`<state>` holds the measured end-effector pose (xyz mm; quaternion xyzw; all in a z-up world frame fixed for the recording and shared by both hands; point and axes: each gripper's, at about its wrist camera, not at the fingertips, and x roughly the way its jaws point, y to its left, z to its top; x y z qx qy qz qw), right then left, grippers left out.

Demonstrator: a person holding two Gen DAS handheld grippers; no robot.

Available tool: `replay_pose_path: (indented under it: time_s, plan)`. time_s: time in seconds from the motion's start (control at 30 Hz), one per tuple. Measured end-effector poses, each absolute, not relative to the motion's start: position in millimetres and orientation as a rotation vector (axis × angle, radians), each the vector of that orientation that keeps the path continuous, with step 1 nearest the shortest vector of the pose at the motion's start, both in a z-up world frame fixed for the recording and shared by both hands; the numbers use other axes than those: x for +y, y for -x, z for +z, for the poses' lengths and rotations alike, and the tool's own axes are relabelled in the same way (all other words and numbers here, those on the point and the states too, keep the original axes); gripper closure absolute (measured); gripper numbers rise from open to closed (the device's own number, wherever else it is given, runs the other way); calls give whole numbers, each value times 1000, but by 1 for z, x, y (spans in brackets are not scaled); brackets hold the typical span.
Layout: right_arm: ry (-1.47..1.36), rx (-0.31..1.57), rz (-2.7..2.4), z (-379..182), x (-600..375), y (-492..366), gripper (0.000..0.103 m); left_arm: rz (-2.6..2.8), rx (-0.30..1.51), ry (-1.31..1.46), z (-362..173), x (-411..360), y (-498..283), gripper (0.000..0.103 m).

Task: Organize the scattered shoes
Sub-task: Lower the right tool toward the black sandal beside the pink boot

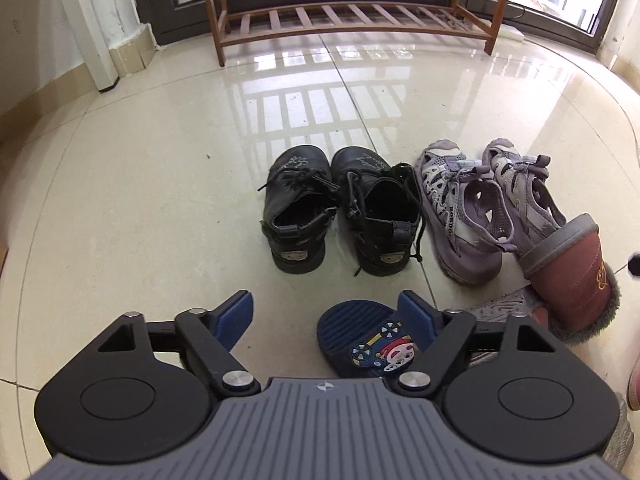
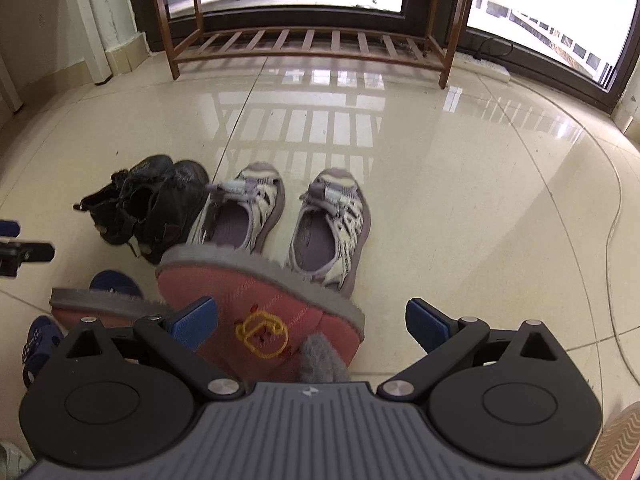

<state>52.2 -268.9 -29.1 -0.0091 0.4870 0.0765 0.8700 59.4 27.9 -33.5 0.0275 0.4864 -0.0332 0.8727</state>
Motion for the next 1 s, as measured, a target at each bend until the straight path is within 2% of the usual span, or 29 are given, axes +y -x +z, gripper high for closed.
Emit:
replay_pose_path:
  time_s: [0.1, 0.23, 0.5, 0.63, 1.0]
  plan:
    - [22, 1056, 175, -36, -269, -36, 2, -89, 1027, -56, -37, 22, -55, 32]
    - [22, 1102, 197, -41, -273, -6, 2, -119, 1022, -57, -35, 15, -47, 32]
    - [75, 1194, 284, -52, -265, 33, 1, -204, 1027, -91, -19, 3, -19, 29]
    - [122, 1224, 359, -57, -251, 33, 1, -252, 1052, -110, -17, 1, 1, 24]
    - [246, 1296, 441, -81, -211, 26, 1, -324, 1179, -124, -49, -7, 49, 24]
